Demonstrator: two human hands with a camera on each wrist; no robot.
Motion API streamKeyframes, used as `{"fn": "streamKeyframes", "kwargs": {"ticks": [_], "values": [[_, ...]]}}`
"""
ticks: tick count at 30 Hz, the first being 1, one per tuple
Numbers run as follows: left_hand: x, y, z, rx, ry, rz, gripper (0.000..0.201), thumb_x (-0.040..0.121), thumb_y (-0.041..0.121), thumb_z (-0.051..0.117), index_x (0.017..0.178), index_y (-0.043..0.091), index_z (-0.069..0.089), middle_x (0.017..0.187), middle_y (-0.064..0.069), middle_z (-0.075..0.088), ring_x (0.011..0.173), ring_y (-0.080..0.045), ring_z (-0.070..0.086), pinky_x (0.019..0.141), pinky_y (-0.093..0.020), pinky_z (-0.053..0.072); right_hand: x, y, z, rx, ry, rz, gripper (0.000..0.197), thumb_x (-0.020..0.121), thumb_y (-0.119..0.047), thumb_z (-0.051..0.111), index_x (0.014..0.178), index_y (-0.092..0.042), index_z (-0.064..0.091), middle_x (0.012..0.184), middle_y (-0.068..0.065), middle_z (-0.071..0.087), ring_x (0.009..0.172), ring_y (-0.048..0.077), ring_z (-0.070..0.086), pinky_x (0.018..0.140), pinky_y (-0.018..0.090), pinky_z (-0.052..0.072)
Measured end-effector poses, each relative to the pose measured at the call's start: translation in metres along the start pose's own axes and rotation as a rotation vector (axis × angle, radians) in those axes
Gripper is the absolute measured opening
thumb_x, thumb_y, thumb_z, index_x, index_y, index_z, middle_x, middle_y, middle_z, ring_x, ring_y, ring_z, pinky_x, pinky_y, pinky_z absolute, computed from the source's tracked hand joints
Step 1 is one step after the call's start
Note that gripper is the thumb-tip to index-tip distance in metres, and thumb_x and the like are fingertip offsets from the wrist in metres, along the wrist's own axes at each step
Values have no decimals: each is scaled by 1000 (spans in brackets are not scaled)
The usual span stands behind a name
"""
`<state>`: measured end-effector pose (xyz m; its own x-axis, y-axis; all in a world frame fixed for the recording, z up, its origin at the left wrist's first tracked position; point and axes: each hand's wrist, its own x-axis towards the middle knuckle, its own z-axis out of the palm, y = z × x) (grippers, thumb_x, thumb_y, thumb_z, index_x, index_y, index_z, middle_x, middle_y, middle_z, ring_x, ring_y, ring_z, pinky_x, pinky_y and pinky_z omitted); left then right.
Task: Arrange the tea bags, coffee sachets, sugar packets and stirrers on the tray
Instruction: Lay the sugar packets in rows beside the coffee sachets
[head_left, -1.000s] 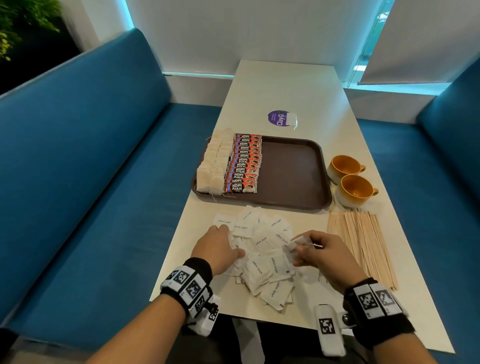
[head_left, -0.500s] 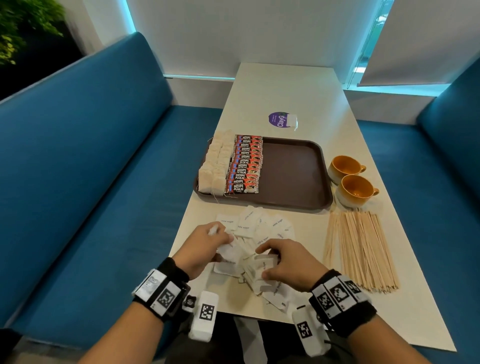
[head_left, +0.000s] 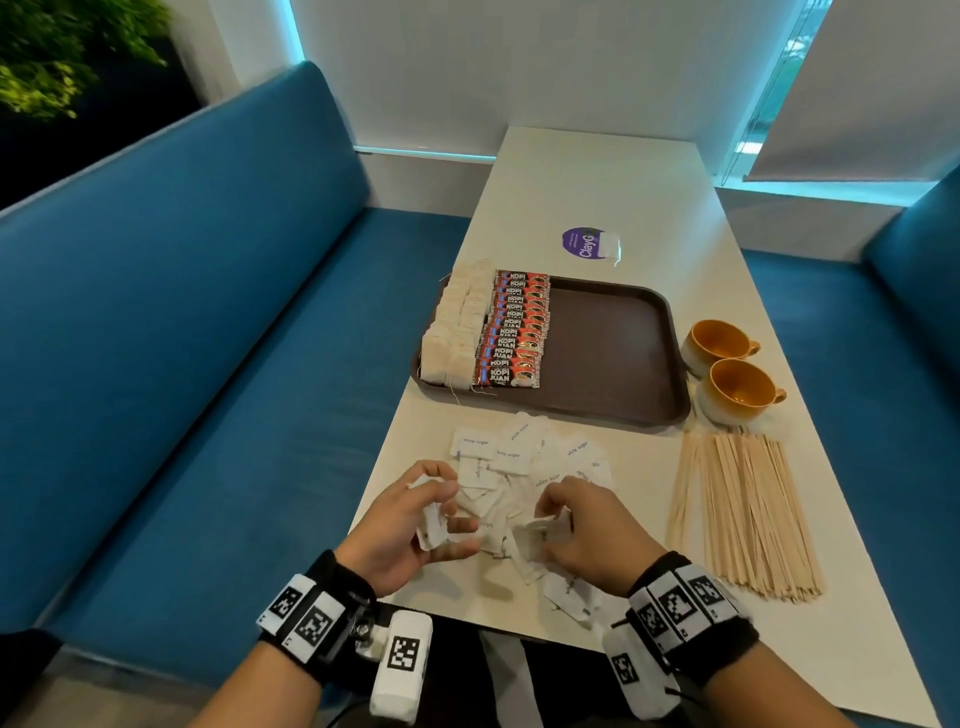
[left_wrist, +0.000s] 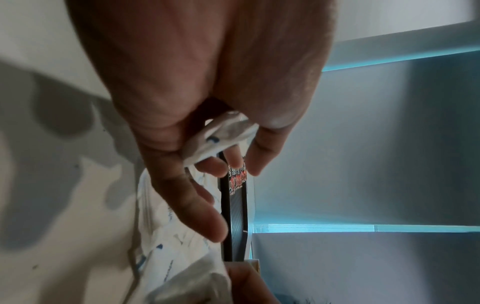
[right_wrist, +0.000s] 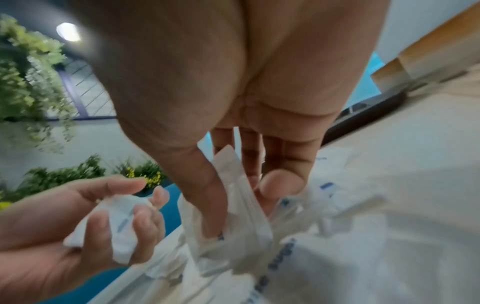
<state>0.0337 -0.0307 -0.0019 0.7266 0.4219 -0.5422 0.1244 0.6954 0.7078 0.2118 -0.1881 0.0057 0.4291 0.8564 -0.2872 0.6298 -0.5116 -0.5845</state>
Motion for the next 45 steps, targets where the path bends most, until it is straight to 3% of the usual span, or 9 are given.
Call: {"fn": "streamKeyframes", "kwargs": {"ticks": [2, 7, 12, 15, 19, 25, 34, 39, 45], "values": [[0, -4, 1, 43, -11, 2, 7, 97, 15, 65, 95, 15, 59, 82, -11, 55, 83, -31, 67, 67, -43, 60, -6, 6, -3, 157, 42, 37, 9, 81, -13, 74, 87, -16, 69, 83, -5, 67, 70, 10, 61, 59, 19, 50], [0, -13, 15, 33, -67, -9, 30, 94, 32, 68, 105, 7, 58, 96, -19, 63, 89, -41, 69, 63, -45, 63, -11, 15, -20, 557, 91, -19, 25, 73, -18, 91, 87, -11, 73, 82, 13, 75, 75, 18, 70, 78, 39, 58], [-3, -23, 38, 33, -320, -133, 65, 102, 55, 44, 132, -1, 59, 116, -23, 69, 102, -45, 68, 74, -50, 64, -14, -9, -23, 645, -69, -92, 26, 73, -10, 89, 90, 1, 73, 75, 5, 74, 67, 9, 67, 65, 21, 53], [-2, -28, 43, 32, -402, -115, 56, 97, 43, 62, 141, 9, 52, 118, -20, 67, 103, -47, 66, 75, -50, 64, -10, -18, -15, 483, -50, -90, 17, 74, -15, 89, 84, -12, 76, 72, -6, 74, 61, 2, 61, 63, 20, 51], [2, -35, 40, -2, -362, -21, 41, 100, 18, 64, 138, 29, 55, 106, -19, 63, 88, -37, 66, 63, -45, 63, -6, -15, -7, 317, 80, -65, 39, 63, -31, 93, 94, -34, 70, 90, -11, 63, 64, -1, 50, 64, 21, 43], [5, -34, 22, -56, -121, 60, 22, 93, -4, 60, 105, 13, 65, 89, -11, 60, 83, -30, 67, 58, -37, 58, -6, 17, -20, 305, 313, 155, 29, 78, -39, 86, 92, -28, 63, 84, -2, 66, 66, 8, 59, 66, 27, 48], [1, -44, 6, -42, 11, 58, 19, 90, 0, 68, 105, 11, 64, 100, -17, 65, 80, -29, 66, 58, -35, 54, -6, 35, 2, 76, 162, 295, 66, 76, -40, 86, 130, -24, 52, 117, 0, 61, 105, 13, 60, 87, 29, 49], [-2, -51, 4, -4, 10, 71, 18, 89, -1, 68, 103, 10, 63, 93, -15, 63, 76, -29, 65, 57, -34, 53, -3, 39, -6, 217, 176, 318, 45, 77, -18, 85, 116, -21, 65, 91, -4, 65, 79, 7, 59, 64, 17, 44], [-2, -59, 2, 33, 24, 137, 16, 91, 0, 66, 104, 9, 61, 86, -18, 62, 76, -29, 66, 57, -34, 54, -11, 46, -23, 206, 224, 279, 13, 90, -23, 74, 83, -14, 70, 80, 4, 70, 78, 23, 65, 71, 35, 54]]}}
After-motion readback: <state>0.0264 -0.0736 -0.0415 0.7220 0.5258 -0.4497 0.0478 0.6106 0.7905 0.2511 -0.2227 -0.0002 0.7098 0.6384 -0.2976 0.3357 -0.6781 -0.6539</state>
